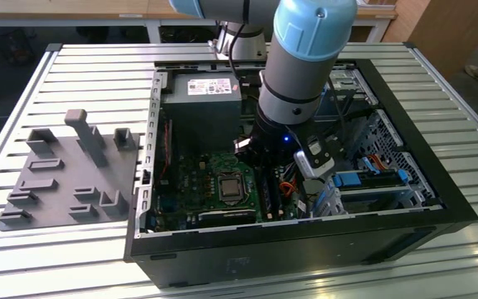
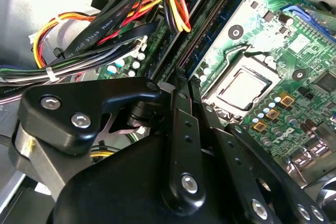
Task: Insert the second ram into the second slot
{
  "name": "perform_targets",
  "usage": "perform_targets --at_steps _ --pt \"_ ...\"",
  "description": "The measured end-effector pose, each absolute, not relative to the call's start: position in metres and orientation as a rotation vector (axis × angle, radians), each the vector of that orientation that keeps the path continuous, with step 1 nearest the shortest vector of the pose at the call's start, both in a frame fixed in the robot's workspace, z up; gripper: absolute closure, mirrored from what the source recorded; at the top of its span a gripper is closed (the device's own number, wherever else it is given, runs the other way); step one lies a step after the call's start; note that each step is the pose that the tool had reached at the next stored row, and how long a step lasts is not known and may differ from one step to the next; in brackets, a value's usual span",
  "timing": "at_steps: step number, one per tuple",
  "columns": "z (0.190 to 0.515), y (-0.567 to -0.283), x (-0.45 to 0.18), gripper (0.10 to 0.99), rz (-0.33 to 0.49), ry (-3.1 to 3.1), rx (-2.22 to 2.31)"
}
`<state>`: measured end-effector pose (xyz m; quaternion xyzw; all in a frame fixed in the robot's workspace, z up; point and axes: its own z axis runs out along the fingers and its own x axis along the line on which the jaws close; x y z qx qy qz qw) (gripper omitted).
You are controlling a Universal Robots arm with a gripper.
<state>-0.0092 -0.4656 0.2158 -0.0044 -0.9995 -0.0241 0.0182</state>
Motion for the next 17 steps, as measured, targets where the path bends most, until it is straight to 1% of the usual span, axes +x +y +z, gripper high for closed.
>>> perform_targets --at_steps 17 --pt "0.2127 -0.4656 -0.0091 0.949 -0.072 -3.104 -0.038"
